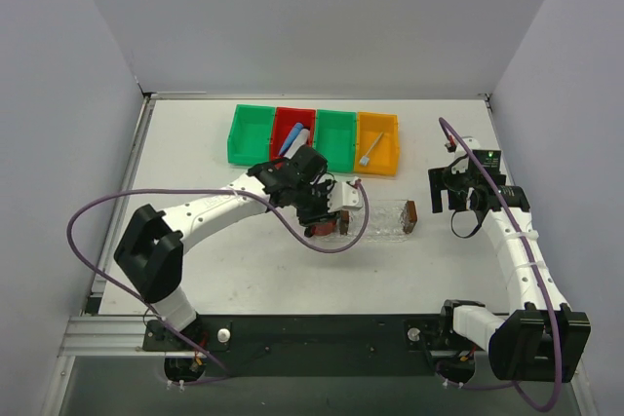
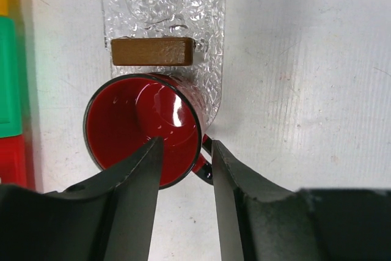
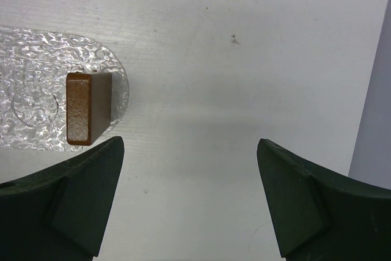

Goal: Prepare toiletry sets of a toothbrush and toothpaste on the tray

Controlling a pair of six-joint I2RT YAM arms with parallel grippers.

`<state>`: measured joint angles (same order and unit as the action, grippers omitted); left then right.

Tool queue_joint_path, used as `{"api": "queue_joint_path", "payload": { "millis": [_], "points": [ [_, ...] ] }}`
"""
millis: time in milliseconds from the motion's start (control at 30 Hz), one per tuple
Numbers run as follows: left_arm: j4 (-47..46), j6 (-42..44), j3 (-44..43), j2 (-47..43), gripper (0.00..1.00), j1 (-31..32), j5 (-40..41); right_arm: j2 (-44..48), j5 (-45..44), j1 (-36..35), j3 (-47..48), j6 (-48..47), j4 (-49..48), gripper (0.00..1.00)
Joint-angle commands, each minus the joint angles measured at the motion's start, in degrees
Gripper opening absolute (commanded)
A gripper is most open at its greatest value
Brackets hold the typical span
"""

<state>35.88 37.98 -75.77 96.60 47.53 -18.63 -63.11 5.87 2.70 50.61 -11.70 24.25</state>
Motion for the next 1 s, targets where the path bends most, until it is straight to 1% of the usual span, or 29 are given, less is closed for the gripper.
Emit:
{"api": "queue_joint_path", "payload": {
  "millis": [0, 133, 200, 300, 467, 533, 700, 833, 967],
  "points": [
    [-1.4, -1.1, -0.5, -5.6, 0.50, -0.1, -1.5, 0.5, 0.9, 0.5, 0.0, 0.0, 0.4, 0.85],
    [-2.1, -2.2, 0.0, -7.8, 0.53, -0.6, -1.7, 1.2, 2.3, 0.5, 0.7, 0.1, 1.1, 0.85],
    [-4.3, -3.6, 0.6, -9.2, 0.55, -1.2, -0.6, 1.5, 2.9, 0.4, 1.8, 0.1, 2.0, 0.85],
    [-6.8, -6.3, 0.7, -10.2, 0.57, -2.6, 2.5, 1.5, 3.7, 0.2, 4.4, 0.1, 3.5, 0.85],
    [-7.8, -10.2, -1.6, -9.3, 0.58, -5.6, 7.4, 0.4, 4.4, -0.4, 10.1, 1.1, 6.5, 0.84],
    [-8.5, -12.6, -2.6, -8.2, 0.58, -6.8, 8.3, -0.5, 5.3, -0.8, 13.1, 1.9, 7.1, 0.85],
    [-10.4, -16.8, -5.1, -3.6, 0.58, -11.3, 11.7, -2.0, 7.1, -2.3, 16.5, 4.8, 8.3, 0.84],
    [-11.7, -19.0, -8.2, 0.6, 0.59, -14.1, 13.3, -2.5, 7.2, -5.0, 16.3, 5.8, 8.0, 0.85],
    [-11.4, -19.4, -13.8, 6.3, 0.60, -15.6, 15.2, -2.5, 7.3, -5.6, 13.7, 6.0, 6.2, 0.85]
  ]
}}
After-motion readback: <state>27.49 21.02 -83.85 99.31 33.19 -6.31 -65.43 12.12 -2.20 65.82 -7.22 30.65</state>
